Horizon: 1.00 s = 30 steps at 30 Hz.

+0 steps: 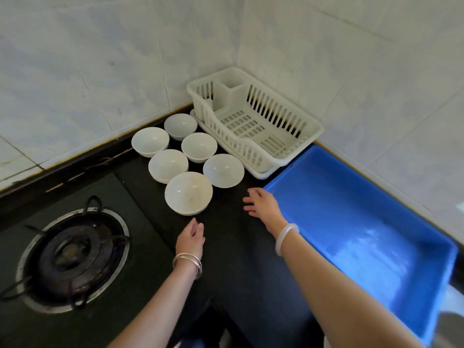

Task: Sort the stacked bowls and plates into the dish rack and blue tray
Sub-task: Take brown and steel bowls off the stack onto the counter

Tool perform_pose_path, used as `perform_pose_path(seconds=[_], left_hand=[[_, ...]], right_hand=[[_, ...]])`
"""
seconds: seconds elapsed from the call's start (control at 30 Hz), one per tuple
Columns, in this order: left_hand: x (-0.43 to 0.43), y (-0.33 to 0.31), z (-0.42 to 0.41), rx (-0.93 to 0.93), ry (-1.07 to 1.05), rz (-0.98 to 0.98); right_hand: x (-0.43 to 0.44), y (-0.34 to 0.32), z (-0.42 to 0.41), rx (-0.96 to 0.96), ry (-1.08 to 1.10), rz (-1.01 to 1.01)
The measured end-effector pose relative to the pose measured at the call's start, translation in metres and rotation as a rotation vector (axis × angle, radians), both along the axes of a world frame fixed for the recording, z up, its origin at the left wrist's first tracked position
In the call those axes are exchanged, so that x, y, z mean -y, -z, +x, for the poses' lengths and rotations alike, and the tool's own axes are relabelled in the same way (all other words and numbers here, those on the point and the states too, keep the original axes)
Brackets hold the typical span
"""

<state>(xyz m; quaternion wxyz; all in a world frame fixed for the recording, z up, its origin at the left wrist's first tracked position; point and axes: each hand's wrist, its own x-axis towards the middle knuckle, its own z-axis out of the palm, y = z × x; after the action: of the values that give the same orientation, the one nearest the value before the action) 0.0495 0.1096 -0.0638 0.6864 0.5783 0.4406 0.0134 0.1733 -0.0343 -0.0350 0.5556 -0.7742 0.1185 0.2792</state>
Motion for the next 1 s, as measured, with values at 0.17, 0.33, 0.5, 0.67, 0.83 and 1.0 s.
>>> perform_pose_path(seconds=[0.17, 0.33, 0.5, 0.67, 0.83, 1.0], left_hand=[[0.055, -0.015, -0.02, 0.026, 0.433, 0.18], [0.13, -0.033, -0.045, 0.086, 0.771, 0.301], [0.201, -0.044, -0.074, 0.163, 1.028, 0.376], [0.245, -0.05, -0.095, 0.204, 1.185, 0.467], [0.263, -0.05, -0.102, 0.201, 1.228, 0.598], [0.266, -0.047, -0.102, 0.189, 1.198, 0.578]], right_hand=[[0.072, -0.029, -0.053, 0.238, 0.013, -0.204], [0.167, -0.048, -0.128, 0.31, 0.085, -0.528], [0.243, -0.052, -0.205, 0.312, 0.203, -0.795], [0.28, -0.04, -0.256, 0.291, 0.214, -0.945], [0.285, -0.028, -0.274, 0.292, 0.271, -0.943], [0.282, -0.023, -0.274, 0.339, 0.265, -0.99]])
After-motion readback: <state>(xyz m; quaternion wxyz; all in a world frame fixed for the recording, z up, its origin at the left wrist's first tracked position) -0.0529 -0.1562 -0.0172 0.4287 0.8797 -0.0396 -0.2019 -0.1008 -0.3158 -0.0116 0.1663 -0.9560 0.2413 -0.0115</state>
